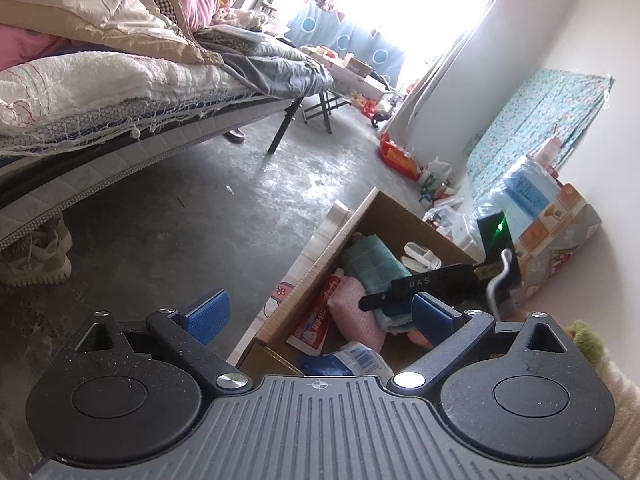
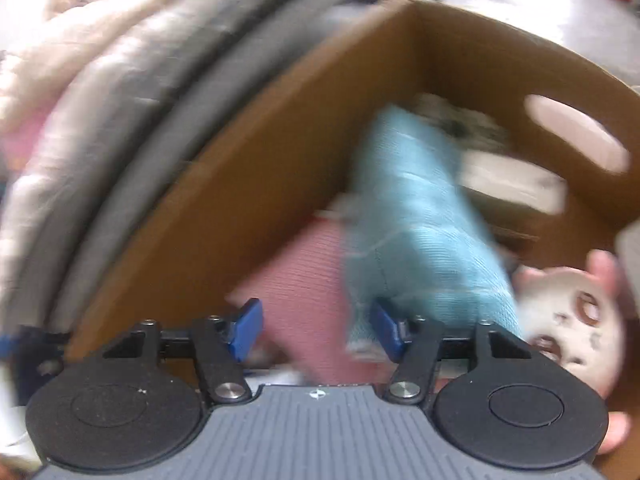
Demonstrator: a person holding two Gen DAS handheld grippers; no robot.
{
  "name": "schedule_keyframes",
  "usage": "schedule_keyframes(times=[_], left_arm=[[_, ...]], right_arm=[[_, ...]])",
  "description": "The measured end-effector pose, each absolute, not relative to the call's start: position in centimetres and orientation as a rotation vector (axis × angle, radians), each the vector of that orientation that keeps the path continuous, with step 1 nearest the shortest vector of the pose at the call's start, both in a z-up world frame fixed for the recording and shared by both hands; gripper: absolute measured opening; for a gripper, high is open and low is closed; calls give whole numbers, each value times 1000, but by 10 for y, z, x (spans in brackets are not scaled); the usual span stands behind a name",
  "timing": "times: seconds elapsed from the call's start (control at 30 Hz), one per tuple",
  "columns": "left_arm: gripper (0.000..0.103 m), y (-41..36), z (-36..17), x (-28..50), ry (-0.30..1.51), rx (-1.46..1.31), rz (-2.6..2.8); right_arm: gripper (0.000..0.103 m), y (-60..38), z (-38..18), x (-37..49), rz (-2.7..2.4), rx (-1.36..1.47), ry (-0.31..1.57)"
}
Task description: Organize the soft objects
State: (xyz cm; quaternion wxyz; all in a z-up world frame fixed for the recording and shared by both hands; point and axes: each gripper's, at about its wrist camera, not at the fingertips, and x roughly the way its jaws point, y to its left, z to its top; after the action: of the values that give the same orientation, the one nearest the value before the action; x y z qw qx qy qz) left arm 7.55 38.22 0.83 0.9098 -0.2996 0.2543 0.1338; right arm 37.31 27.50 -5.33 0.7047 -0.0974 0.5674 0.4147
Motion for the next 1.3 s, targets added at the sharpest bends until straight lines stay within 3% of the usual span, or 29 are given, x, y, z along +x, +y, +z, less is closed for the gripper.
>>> schedule_keyframes(times=[0.37, 0.47, 0.57, 0.63, 0.7, 1.0, 1.3], left_arm=[[99, 368, 16, 73, 520, -605, 272], [100, 358, 21, 69, 521, -588, 275], [101, 344, 28, 63, 518, -552, 275], [102, 333, 32, 60, 518, -515, 266], [103, 318, 38, 58, 519, -467, 250], [103, 232, 51, 52, 526, -254, 129], [103, 147, 32, 50, 579, -108, 39]], right_arm=[[55, 231, -28, 370, 912, -109, 1215], [69, 198, 1, 345, 967, -38, 1139], [75, 160, 34, 305, 1008, -16, 1008], [84, 123, 56, 278, 1015, 5, 918], [101, 89, 74, 251, 1004, 20, 812], [103, -52, 87, 114, 680, -6, 451], [103, -131, 34, 44, 286, 71, 419]])
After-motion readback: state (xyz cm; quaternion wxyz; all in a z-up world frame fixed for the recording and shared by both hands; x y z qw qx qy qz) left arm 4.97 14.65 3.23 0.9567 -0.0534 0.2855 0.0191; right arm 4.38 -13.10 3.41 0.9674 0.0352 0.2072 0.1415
